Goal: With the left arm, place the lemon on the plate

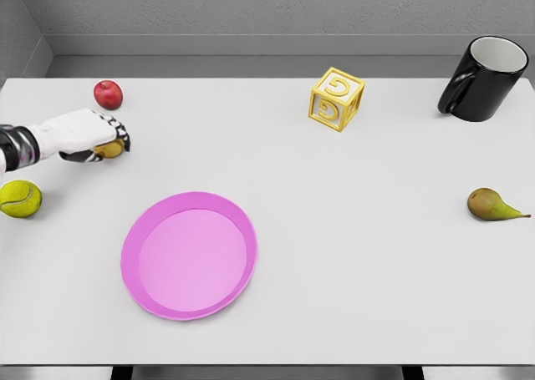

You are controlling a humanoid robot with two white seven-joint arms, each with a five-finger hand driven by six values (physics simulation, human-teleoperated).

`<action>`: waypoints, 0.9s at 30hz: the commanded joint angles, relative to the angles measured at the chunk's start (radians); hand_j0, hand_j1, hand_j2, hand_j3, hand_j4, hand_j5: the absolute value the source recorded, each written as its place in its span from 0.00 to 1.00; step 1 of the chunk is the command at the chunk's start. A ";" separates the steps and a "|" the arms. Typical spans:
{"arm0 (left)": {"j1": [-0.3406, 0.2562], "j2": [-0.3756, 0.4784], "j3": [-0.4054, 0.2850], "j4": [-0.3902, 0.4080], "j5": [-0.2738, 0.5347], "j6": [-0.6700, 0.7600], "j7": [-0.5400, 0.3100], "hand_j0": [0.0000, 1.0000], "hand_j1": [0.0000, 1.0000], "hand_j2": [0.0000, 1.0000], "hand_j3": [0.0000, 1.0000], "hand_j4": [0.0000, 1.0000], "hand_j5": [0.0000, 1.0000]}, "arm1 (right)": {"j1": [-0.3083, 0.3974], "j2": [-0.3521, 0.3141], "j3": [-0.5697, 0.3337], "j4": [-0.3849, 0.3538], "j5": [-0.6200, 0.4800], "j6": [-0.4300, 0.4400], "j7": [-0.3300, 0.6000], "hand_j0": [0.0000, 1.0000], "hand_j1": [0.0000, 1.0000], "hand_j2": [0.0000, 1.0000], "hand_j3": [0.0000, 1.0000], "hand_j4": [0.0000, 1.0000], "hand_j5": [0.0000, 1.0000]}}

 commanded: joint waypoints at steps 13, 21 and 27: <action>0.020 0.055 0.002 -0.154 0.064 0.002 0.000 0.56 0.56 0.56 0.56 0.56 0.56 | 0.000 0.000 0.000 0.000 0.000 0.000 0.000 1.00 1.00 1.00 1.00 1.00 1.00; 0.055 0.087 0.010 -0.253 0.108 0.002 -0.005 0.56 0.56 0.56 0.56 0.56 0.56 | 0.000 0.000 0.000 0.000 0.000 0.000 0.000 1.00 1.00 1.00 1.00 1.00 1.00; 0.055 0.092 0.010 -0.255 0.108 0.002 -0.005 0.56 0.56 0.56 0.56 0.56 0.56 | 0.000 0.000 0.000 0.000 0.000 0.000 0.000 1.00 1.00 1.00 1.00 1.00 1.00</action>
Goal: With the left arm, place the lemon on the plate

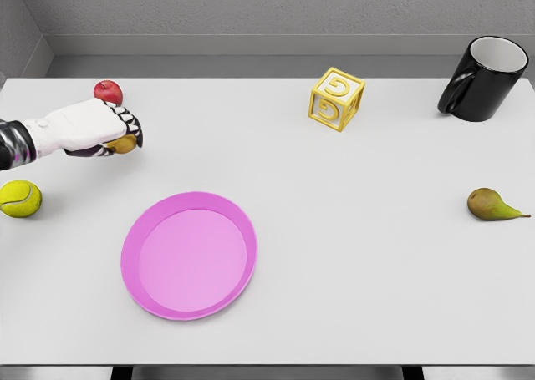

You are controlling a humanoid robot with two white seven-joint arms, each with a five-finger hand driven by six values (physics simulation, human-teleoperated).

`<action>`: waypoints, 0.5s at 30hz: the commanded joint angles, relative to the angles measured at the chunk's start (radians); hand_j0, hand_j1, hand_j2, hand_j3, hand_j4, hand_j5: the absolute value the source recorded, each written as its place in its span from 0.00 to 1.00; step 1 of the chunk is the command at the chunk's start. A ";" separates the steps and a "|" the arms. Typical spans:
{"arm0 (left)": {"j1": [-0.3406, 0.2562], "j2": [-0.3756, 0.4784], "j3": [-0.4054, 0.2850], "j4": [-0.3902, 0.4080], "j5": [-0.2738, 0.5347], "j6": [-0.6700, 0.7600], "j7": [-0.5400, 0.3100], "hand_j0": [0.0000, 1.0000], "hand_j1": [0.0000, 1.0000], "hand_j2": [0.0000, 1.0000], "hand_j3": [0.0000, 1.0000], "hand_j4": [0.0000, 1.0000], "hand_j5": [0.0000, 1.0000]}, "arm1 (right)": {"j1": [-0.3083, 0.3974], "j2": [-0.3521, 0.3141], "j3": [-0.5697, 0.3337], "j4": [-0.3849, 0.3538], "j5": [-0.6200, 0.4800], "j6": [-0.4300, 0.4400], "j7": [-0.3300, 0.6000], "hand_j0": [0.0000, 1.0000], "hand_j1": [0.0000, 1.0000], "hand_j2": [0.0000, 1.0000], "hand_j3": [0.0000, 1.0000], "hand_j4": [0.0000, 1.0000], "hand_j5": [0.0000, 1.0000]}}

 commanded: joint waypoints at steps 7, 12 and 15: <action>0.000 0.003 0.001 -0.016 0.006 0.002 0.001 0.55 0.55 0.55 0.55 0.55 0.55 | 0.002 0.000 0.000 0.000 0.000 0.000 0.000 1.00 1.00 1.00 1.00 1.00 1.00; 0.017 0.009 0.004 -0.046 0.007 0.002 0.001 0.55 0.55 0.55 0.55 0.55 0.55 | 0.000 0.000 0.000 -0.001 0.000 0.000 0.000 1.00 1.00 1.00 1.00 1.00 1.00; 0.018 0.017 0.004 -0.051 0.020 0.002 0.001 0.55 0.55 0.55 0.55 0.55 0.55 | 0.000 0.000 0.000 -0.001 0.000 0.000 0.000 1.00 1.00 1.00 1.00 1.00 1.00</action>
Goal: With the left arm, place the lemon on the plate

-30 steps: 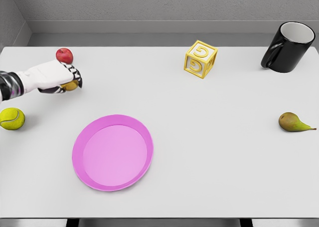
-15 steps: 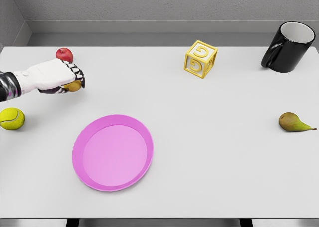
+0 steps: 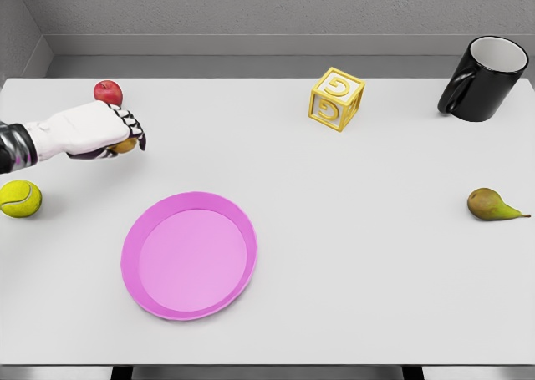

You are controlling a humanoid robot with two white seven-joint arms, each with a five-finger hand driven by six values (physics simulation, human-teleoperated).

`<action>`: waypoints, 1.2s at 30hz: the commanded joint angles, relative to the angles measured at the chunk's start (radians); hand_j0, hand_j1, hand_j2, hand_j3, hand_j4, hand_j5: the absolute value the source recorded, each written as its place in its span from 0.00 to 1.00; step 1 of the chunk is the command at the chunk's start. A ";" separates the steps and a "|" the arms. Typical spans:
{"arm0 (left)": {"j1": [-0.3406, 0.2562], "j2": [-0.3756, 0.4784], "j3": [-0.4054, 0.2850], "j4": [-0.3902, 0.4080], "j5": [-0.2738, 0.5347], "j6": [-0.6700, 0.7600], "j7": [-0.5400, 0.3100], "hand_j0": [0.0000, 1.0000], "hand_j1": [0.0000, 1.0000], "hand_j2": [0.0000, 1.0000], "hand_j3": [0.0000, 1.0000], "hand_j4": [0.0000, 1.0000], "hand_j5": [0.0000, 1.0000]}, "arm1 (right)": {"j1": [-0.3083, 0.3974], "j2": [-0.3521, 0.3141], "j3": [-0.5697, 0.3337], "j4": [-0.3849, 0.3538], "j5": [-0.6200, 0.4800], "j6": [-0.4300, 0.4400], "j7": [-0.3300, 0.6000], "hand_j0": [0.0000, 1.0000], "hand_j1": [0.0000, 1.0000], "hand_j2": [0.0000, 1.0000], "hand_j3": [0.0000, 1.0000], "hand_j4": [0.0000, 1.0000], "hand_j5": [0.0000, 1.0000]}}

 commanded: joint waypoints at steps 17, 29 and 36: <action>0.006 0.006 0.001 -0.049 0.018 0.002 0.001 0.55 0.55 0.55 0.55 0.55 0.55 | 0.000 0.000 0.000 0.001 0.000 0.000 0.000 1.00 1.00 1.00 1.00 1.00 1.00; 0.034 0.022 0.004 -0.112 0.046 0.002 0.001 0.55 0.55 0.55 0.55 0.55 0.55 | 0.000 0.000 0.000 -0.001 0.000 0.000 0.000 1.00 1.00 1.00 1.00 1.00 1.00; 0.052 0.029 0.017 -0.141 0.055 0.002 -0.001 0.55 0.55 0.55 0.55 0.55 0.55 | 0.000 0.000 0.000 0.001 0.000 0.000 0.000 1.00 1.00 1.00 1.00 1.00 1.00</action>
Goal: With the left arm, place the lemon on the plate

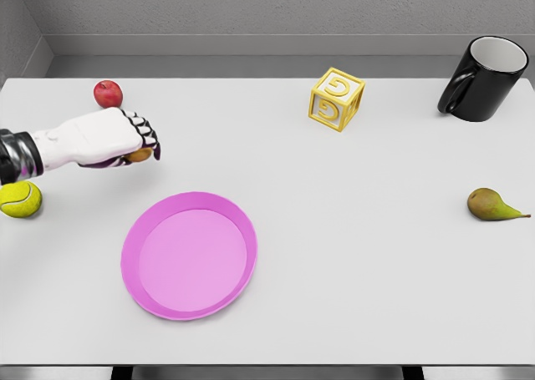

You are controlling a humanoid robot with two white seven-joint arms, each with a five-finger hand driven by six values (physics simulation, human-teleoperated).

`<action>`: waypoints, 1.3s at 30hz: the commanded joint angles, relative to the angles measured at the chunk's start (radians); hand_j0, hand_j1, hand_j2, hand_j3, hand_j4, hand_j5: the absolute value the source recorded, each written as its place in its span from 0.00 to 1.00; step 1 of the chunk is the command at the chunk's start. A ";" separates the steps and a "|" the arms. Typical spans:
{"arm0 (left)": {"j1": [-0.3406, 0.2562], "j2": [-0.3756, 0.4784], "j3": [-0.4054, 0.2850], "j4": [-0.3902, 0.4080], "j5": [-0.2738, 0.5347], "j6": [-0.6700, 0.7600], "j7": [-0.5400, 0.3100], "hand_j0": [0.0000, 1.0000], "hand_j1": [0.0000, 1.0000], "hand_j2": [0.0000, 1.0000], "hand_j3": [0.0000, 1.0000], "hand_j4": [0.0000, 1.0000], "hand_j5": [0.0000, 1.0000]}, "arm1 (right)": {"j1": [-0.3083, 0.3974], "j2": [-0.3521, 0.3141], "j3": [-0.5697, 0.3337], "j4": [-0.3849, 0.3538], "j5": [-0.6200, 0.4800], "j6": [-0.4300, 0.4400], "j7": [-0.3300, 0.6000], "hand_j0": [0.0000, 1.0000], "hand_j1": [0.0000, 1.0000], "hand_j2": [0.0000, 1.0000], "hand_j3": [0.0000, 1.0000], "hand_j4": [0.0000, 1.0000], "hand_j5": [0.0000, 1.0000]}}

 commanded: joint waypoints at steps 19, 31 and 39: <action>0.031 0.019 0.005 -0.085 0.031 0.002 -0.003 0.55 0.55 0.55 0.55 0.55 0.55 | 0.000 0.000 0.000 0.000 0.000 0.000 0.000 1.00 1.00 1.00 1.00 1.00 1.00; 0.051 0.032 0.007 -0.145 0.056 0.002 -0.003 0.55 0.55 0.55 0.55 0.55 0.55 | 0.000 0.000 0.000 0.000 0.000 0.000 0.000 1.00 1.00 1.00 1.00 1.00 1.00; 0.087 0.035 0.027 -0.201 0.070 0.002 -0.004 0.55 0.55 0.55 0.55 0.55 0.55 | 0.000 0.000 0.000 0.000 0.000 0.000 0.001 1.00 1.00 1.00 1.00 1.00 1.00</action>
